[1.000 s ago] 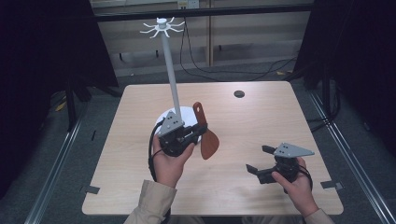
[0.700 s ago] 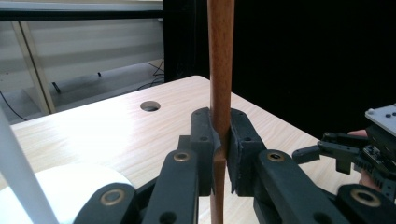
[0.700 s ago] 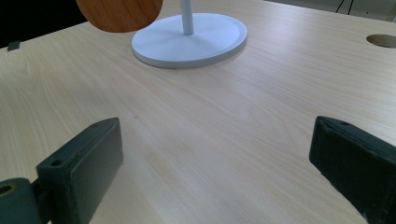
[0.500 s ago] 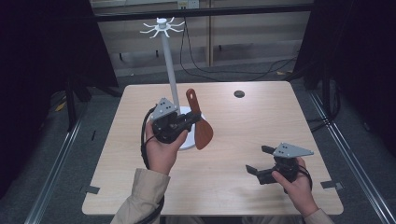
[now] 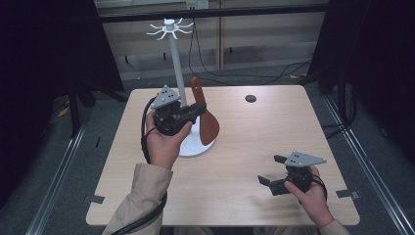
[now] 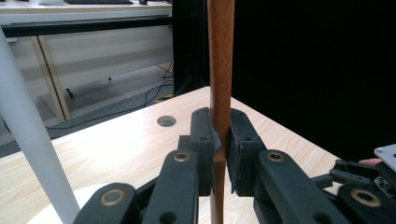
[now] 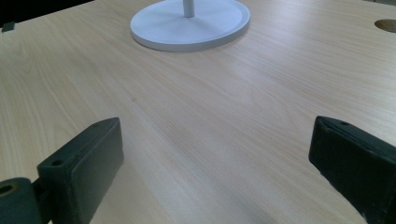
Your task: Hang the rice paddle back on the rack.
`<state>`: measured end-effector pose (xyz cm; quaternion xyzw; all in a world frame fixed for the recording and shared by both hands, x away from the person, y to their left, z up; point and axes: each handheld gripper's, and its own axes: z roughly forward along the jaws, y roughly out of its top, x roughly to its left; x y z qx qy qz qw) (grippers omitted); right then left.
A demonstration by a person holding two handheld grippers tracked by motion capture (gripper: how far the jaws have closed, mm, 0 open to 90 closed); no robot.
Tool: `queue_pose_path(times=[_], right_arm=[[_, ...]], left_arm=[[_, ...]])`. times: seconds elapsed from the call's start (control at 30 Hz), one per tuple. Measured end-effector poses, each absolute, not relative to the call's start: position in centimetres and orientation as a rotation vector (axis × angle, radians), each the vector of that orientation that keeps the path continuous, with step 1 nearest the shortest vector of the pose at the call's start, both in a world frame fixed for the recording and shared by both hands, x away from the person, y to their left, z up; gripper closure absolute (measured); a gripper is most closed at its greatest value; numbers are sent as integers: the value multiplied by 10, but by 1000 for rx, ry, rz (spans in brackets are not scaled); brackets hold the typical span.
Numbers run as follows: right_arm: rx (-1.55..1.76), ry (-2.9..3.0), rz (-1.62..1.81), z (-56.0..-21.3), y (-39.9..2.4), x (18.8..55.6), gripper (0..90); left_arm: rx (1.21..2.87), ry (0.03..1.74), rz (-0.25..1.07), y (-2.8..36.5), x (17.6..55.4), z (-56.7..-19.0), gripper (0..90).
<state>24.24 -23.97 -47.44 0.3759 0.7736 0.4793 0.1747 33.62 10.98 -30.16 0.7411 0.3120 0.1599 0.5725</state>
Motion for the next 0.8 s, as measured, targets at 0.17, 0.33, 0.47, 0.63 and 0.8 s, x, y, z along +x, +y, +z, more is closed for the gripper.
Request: queue_pose_path(times=[0.17, 0.33, 0.47, 0.63, 0.8], right_arm=[[1074, 2191, 1350, -475, -242, 242, 28], [1077, 2200, 1334, -477, -245, 242, 29], [1074, 2199, 1339, -475, -246, 241, 32], [1064, 2199, 1336, -475, -247, 241, 32], [1066, 2198, 1337, -475, -246, 240, 31]], left_arm=[[1741, 734, 376, 111, 339, -298, 826], [1736, 745, 383, 113, 343, -293, 826], [1732, 739, 391, 113, 347, -286, 826], [1727, 739, 408, 115, 352, -275, 826], [1726, 746, 428, 119, 360, -264, 826]])
